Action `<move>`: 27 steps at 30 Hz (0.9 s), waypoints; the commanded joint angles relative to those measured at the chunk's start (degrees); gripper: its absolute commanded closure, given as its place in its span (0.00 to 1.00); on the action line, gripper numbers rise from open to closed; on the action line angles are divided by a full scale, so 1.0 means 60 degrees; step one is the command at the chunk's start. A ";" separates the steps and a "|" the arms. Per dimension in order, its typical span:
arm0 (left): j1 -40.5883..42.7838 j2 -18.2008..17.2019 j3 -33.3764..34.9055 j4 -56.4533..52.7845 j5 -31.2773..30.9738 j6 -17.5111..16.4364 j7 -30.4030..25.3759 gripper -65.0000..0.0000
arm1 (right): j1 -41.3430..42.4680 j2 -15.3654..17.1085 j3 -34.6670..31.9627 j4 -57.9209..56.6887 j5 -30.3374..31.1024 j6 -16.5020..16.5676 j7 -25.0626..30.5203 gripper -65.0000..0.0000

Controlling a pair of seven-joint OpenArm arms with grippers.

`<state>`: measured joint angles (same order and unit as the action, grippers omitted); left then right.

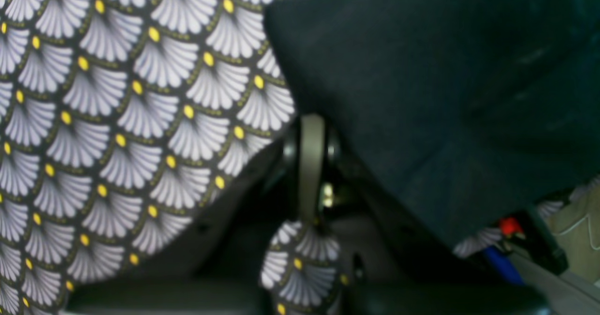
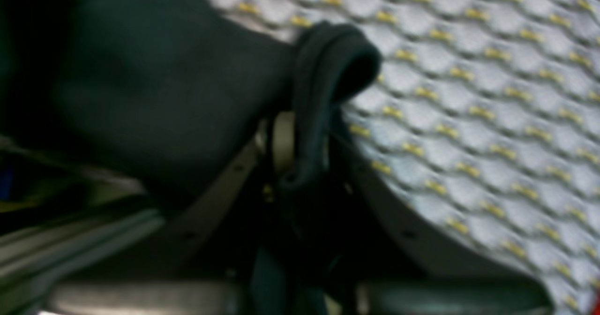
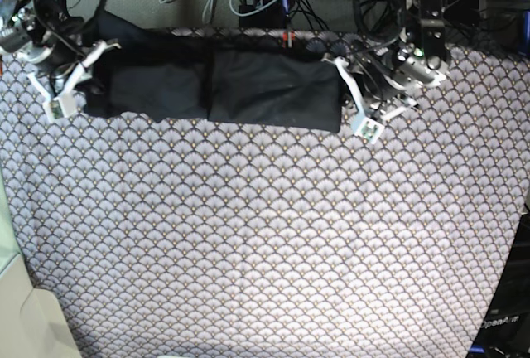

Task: Fold the T-shirt properly
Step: 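Lift the strip's end with the right gripper and fold it toward the left gripper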

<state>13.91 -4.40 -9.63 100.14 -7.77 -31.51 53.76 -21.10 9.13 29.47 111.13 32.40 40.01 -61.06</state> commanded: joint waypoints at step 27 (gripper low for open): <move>-0.0143 -0.0079 -0.1480 0.0299 -0.0090 -0.0046 -0.0190 0.99 | 0.1502 -0.0239 -0.1257 0.0386 0.5274 -0.0002 -0.2681 1.00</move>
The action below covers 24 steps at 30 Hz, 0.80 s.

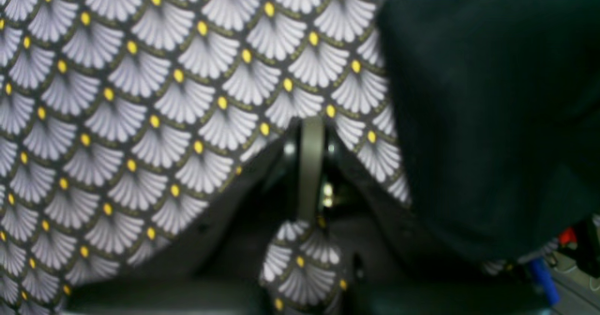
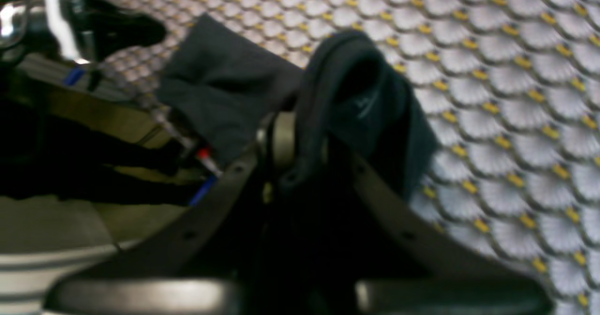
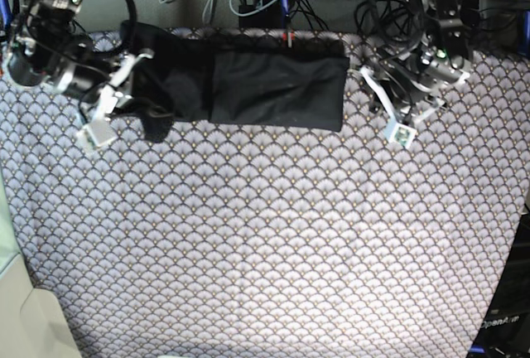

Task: Fold the T-shirt properly
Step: 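Lift the strip's end with the right gripper and fold it toward the left gripper, then lay the folded end over the bundle with the right gripper and release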

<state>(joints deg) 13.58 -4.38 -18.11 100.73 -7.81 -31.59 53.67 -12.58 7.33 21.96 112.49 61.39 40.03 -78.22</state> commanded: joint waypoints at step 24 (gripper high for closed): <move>-0.0074 -0.0200 -0.1487 0.0172 -0.0126 -0.0031 -0.0176 0.99 | 0.1195 -0.1303 -0.3403 -0.0103 0.0355 -0.0005 0.0398 1.00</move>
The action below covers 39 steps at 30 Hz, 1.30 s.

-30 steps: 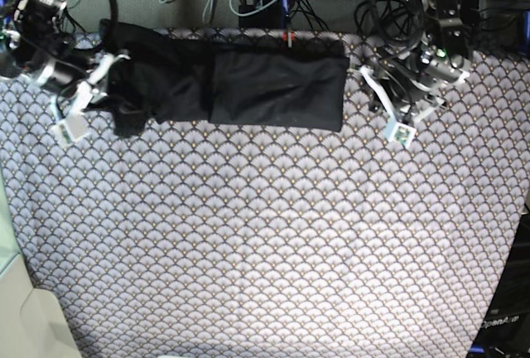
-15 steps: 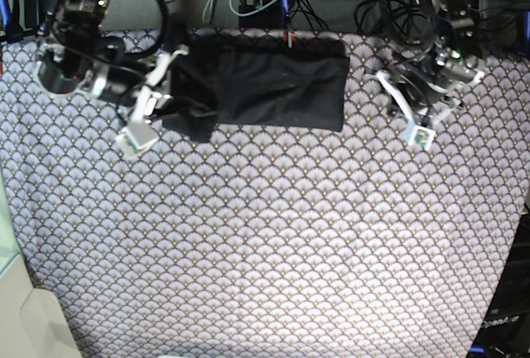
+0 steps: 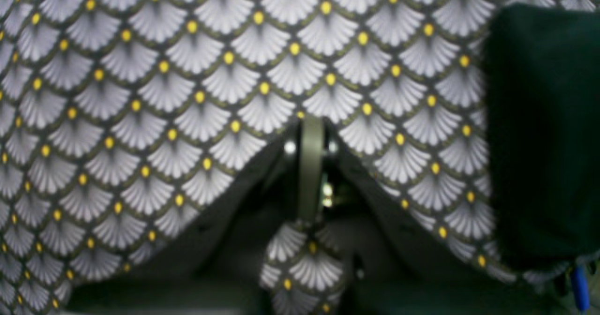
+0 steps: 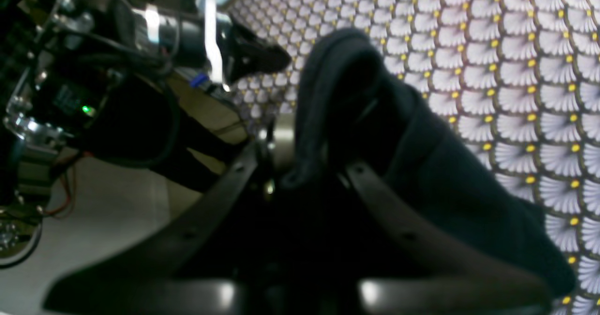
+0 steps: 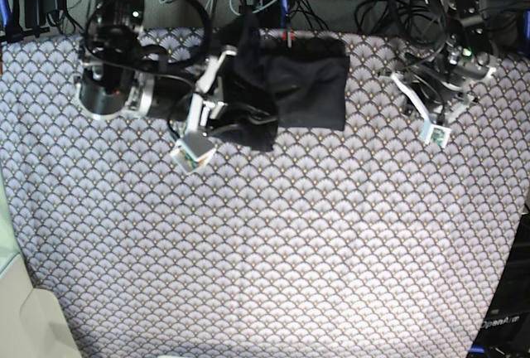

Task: Fold the T-shirt properly
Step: 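Lay the folded end over the bundle with the right gripper and release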

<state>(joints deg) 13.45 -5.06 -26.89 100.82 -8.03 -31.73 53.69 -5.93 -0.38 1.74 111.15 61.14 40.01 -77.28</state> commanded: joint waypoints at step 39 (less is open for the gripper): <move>0.0095 -0.0058 -0.0038 0.0172 -0.0104 -0.0009 -0.0179 0.99 | 0.1773 -0.0281 -0.2202 -0.3983 -0.1070 -0.0002 0.1868 0.65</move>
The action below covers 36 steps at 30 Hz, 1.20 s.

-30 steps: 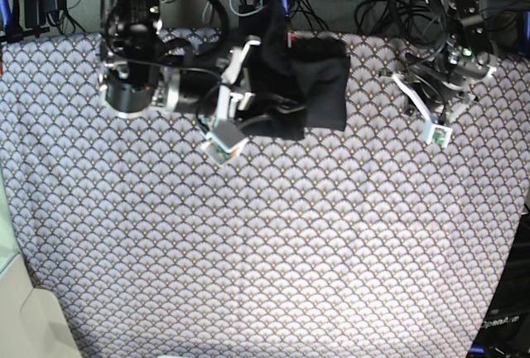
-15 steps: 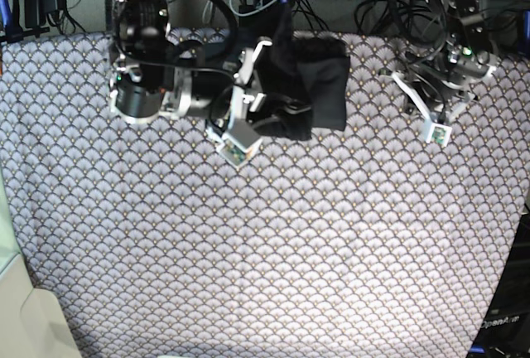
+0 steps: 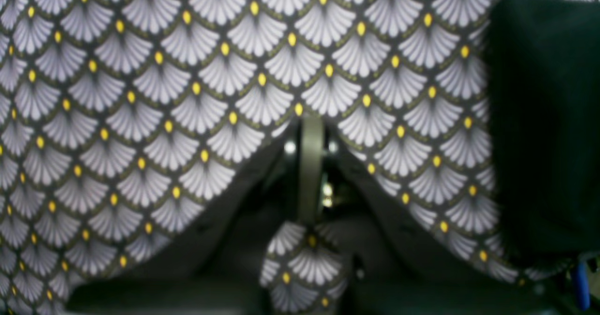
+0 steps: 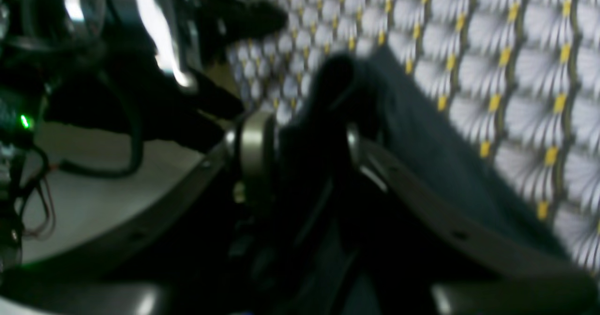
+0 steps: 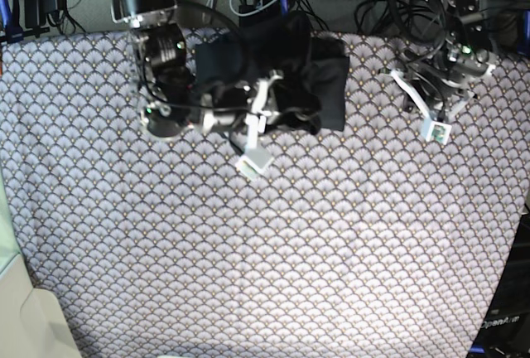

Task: Fold the T-shirt properly
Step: 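Lay the folded end over the bundle with the right gripper and release, then move both grippers to the sides of the folded bundle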

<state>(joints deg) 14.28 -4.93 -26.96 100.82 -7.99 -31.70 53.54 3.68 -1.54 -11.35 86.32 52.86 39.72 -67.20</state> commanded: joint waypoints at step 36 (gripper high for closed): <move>0.1231 -0.0505 0.2552 0.1959 0.2071 -0.1383 -0.0051 0.99 | -0.1574 0.5524 0.0435 0.2660 -0.0129 0.0046 0.2343 1.00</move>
<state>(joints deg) 22.09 -7.35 -11.40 111.59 4.69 -40.32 53.95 -6.26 30.98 -9.08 101.45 50.83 39.77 -54.37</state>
